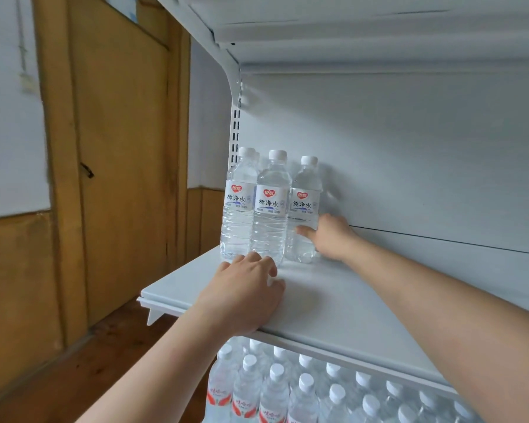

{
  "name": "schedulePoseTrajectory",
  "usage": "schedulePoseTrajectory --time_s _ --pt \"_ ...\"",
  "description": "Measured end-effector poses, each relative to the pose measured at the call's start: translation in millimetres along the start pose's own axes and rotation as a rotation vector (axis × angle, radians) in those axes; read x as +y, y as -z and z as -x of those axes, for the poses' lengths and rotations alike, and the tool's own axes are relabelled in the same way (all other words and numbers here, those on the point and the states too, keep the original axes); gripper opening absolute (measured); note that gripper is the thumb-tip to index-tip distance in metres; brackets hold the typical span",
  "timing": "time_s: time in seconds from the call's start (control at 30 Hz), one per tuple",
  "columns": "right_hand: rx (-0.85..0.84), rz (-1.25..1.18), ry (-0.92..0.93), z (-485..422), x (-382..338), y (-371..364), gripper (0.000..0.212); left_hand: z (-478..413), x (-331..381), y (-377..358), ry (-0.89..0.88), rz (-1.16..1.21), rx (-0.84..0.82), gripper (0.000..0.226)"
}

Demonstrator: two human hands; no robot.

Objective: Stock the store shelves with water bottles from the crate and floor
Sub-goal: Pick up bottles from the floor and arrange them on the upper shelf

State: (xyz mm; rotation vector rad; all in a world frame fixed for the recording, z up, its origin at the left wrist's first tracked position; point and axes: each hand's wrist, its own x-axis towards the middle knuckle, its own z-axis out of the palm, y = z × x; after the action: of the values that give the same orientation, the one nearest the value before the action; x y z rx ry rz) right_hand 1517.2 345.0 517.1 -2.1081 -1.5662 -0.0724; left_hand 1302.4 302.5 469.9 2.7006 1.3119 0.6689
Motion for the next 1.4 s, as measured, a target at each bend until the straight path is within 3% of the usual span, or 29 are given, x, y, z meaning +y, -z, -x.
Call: schedulePoseTrajectory --time_s 0.13,0.27,0.4,0.53,0.67,0.9,1.0,1.13,1.2,1.4 --pt "-0.117 0.048 -0.034 26 1 -1 0.052 4 -1 2 0.001 0.136 0.177 0.024" --pt "-0.11 -0.027 -0.04 90 -4 24 0.026 18 2 6 -0.107 0.309 0.477 0.014" --pt "-0.081 -0.474 0.041 185 1 50 0.041 62 20 2 -0.146 0.644 0.525 0.017" --pt "0.085 -0.938 0.143 302 24 59 0.014 126 55 -19 -0.067 0.964 0.562 0.023" --pt "0.171 -1.022 -0.058 399 70 19 0.02 188 91 -69 0.043 1.209 0.362 0.022" --pt "0.116 -1.054 -0.639 541 151 -83 0.011 294 143 -177 0.206 1.384 -0.159 0.02" --pt "0.075 -1.11 -0.831 589 167 -105 0.012 335 163 -226 0.306 1.343 -0.406 0.018" --pt "-0.069 -0.993 -1.072 664 203 -133 0.017 389 171 -289 0.487 1.159 -0.783 0.014" --pt "-0.008 -0.976 -1.123 685 218 -134 0.01 402 179 -305 0.55 1.087 -0.83 0.013" --pt "0.16 -1.005 -1.163 710 231 -100 0.009 415 234 -310 0.291 0.993 -0.952 0.01"
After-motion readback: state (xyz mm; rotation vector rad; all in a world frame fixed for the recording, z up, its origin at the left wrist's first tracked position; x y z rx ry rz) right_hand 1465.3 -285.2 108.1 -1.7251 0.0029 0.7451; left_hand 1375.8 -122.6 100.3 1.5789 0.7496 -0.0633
